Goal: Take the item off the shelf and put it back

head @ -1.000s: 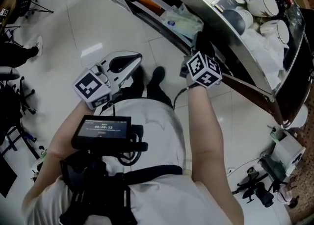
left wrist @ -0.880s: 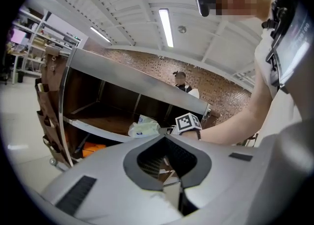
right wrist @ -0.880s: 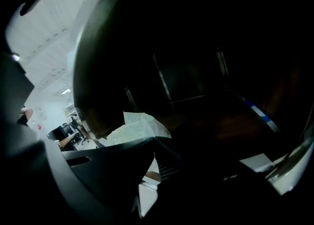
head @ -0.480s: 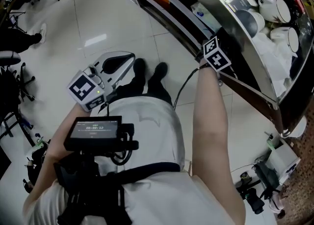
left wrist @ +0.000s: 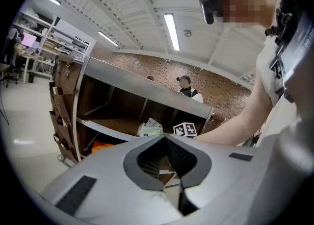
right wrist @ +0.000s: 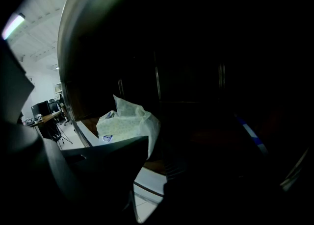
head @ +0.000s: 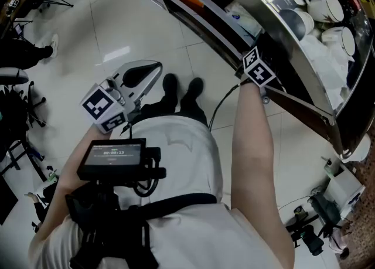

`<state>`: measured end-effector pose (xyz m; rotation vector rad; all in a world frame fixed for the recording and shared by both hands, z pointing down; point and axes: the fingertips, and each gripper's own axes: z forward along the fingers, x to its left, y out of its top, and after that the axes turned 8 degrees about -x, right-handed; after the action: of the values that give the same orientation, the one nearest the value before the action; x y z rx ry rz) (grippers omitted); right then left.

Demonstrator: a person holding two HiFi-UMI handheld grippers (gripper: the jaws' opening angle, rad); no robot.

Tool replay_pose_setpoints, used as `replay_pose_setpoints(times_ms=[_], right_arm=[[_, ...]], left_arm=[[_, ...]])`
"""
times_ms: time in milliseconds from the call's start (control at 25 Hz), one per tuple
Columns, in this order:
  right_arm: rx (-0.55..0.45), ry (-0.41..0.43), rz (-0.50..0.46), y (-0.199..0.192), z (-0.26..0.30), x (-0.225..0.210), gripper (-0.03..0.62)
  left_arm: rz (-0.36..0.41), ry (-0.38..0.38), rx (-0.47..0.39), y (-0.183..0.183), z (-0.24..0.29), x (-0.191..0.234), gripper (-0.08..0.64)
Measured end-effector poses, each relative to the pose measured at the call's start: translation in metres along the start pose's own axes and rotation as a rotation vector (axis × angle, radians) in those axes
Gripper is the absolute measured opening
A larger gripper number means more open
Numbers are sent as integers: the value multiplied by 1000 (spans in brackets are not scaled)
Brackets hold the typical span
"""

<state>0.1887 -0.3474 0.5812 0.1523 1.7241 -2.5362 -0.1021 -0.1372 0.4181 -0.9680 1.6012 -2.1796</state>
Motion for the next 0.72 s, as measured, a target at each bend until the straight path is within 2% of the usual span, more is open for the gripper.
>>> replay_pose_setpoints(times_ms=[160, 200, 240, 280, 360, 560, 720], right_arm=[[-6, 18, 6, 0, -27, -3, 92], [-7, 37, 6, -1, -36, 1, 82], [-7, 57, -5, -1, -46, 7, 32], [-6, 75, -19, 0, -57, 15, 11], [-7, 116, -27, 2, -80, 34, 8], [-36, 261, 55, 24, -141, 87, 8], [-38, 400, 64, 35, -180, 131, 8]], left_arm=[[11, -21, -7, 3, 3, 2, 8], [12, -30, -9, 4, 4, 3, 8], [12, -40, -10, 5, 6, 3, 8], [10, -49, -11, 6, 7, 3, 8], [7, -72, -15, 8, 7, 2, 8], [27, -168, -31, 12, 10, -5, 8], [38, -222, -20, 6, 11, -5, 8]])
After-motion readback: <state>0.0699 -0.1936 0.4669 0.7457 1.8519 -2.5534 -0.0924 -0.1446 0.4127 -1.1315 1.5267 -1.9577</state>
